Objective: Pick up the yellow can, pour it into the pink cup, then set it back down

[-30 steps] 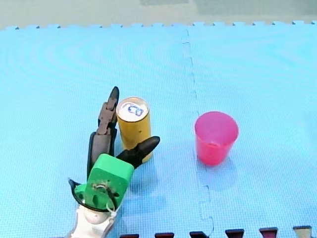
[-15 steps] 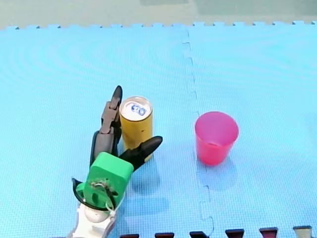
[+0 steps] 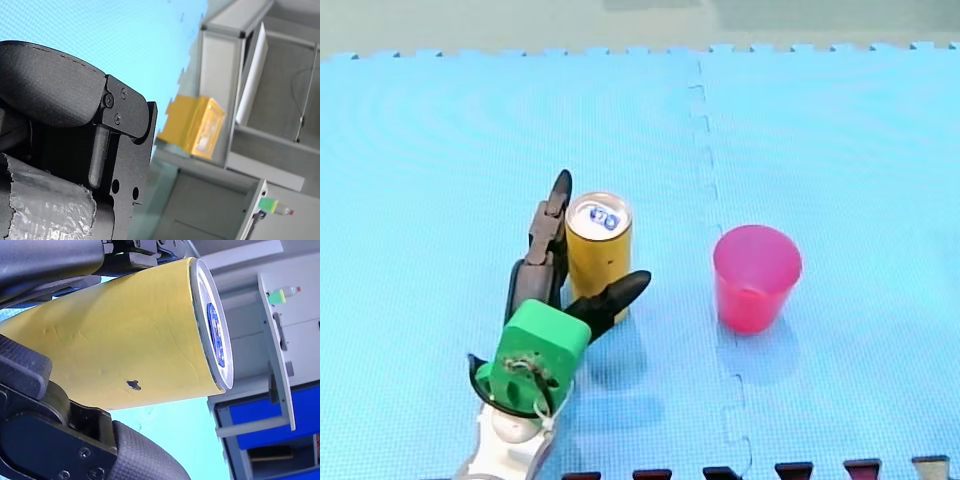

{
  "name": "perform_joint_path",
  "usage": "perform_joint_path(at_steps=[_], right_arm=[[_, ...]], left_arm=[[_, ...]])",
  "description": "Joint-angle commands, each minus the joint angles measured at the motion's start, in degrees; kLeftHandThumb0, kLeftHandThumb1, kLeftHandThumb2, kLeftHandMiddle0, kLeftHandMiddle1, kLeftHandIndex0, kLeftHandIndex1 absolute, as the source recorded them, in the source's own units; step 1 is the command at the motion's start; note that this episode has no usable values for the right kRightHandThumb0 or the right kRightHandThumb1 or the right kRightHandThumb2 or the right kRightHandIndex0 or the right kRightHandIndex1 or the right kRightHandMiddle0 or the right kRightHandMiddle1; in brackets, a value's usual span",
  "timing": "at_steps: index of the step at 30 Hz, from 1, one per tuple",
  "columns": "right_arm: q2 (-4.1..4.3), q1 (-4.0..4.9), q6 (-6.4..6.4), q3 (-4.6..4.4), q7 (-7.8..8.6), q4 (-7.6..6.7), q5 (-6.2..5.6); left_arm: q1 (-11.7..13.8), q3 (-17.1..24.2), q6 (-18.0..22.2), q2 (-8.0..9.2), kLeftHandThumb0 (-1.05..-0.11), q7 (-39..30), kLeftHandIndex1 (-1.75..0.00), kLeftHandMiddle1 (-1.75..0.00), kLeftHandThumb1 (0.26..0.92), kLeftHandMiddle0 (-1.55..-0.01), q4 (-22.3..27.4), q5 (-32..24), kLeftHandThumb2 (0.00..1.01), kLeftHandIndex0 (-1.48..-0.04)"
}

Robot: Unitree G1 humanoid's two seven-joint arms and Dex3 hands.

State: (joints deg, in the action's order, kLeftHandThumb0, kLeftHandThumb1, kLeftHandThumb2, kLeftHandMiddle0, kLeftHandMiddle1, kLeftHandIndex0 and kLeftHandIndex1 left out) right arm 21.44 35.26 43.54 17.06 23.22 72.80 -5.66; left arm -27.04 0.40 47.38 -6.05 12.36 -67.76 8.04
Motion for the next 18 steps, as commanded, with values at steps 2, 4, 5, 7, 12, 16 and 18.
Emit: perform_joint_path(at_steps=[2,4,5,7,12,16,18], right_arm=[[0.34,-0.23,0.27,0.08,0.03,-0.16,-0.16],[0.43,-0.24,0.27,0.12,0.09,-0.15,-0.19],[0.46,-0.24,0.25,0.13,0.11,-0.14,-0.19],[0.51,-0.24,0.21,0.13,0.14,-0.12,-0.18],[0.63,-0.12,-0.06,0.16,0.33,0.01,-0.20],[0.61,-0.07,-0.10,0.19,0.41,0.06,-0.22],[0.59,-0.01,-0.17,0.20,0.49,0.08,-0.24]], left_arm=[[0.0,0.0,-0.2,0.08,-1.048,0.0,0.00,-0.01,0.843,-0.24,0.3,0.0,0.01,-0.16],[0.2,-0.1,-0.1,0.08,-1.048,0.1,0.00,-0.01,0.845,-0.25,0.4,0.0,0.01,-0.16],[0.3,-0.1,0.0,0.13,-1.048,0.3,0.00,-0.01,0.846,-0.25,0.5,0.1,0.01,-0.16],[0.9,-0.2,0.4,0.37,-1.048,0.8,0.00,-0.01,0.847,-0.26,0.6,0.4,0.01,-0.16],[1.6,-0.1,0.9,0.14,-1.048,4.7,0.00,-0.01,0.850,-0.26,1.1,1.3,0.01,-0.16],[2.4,0.0,1.3,-0.76,-1.048,8.5,-0.01,-0.02,0.847,-0.27,1.6,1.8,0.00,-0.17],[2.7,-0.1,1.5,-1.25,-1.048,10.3,-0.01,-0.01,0.845,-0.28,1.8,2.2,0.00,-0.17]])
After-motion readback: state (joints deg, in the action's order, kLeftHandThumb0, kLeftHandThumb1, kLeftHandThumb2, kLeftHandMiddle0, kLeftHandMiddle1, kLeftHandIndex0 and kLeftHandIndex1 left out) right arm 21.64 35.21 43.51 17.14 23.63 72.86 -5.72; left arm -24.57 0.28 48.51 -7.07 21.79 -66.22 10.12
